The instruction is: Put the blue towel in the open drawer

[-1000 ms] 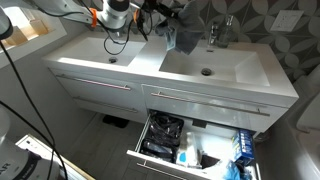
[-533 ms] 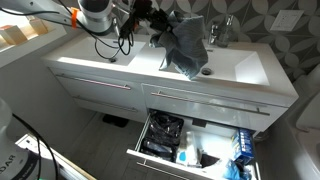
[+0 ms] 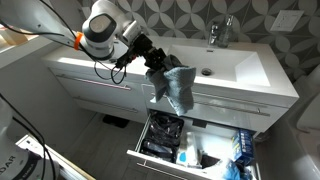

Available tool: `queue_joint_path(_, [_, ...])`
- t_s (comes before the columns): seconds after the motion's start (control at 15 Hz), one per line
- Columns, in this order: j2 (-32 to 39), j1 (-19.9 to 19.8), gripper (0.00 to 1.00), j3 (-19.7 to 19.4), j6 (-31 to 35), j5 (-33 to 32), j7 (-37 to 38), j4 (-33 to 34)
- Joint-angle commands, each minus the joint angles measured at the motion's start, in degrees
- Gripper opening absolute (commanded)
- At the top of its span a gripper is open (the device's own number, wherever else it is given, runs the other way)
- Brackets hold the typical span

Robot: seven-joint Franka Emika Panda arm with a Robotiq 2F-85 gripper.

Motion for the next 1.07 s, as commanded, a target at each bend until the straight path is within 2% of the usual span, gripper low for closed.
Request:
queue_joint_path(0.0, [-2.89, -7.66, 0.06, 8.44, 5.38, -0.31, -4.29, 0.31])
queue_joint_path(0.27, [-7.25, -17.92, 0.06, 18.91, 14.03, -0.87, -13.44, 0.07])
queue_joint_path(0.33, [-1.77, -14.06, 0.25, 16.01, 10.9, 0.4, -9.11, 0.16])
queue_joint_path(0.47, [-2.89, -17.36, 0.25, 18.75, 13.35, 0.61, -11.72, 0.3])
queue_joint_path(0.8, [-4.86, -17.62, 0.25, 18.9, 13.65, 0.57, -12.97, 0.33])
queue_joint_path(0.87, [-4.9, -17.61, 0.06, 18.9, 13.65, 0.57, -13.0, 0.33])
queue_joint_path(1.0, [-3.33, -16.44, 0.06, 17.64, 13.37, -0.47, -13.58, -1.57])
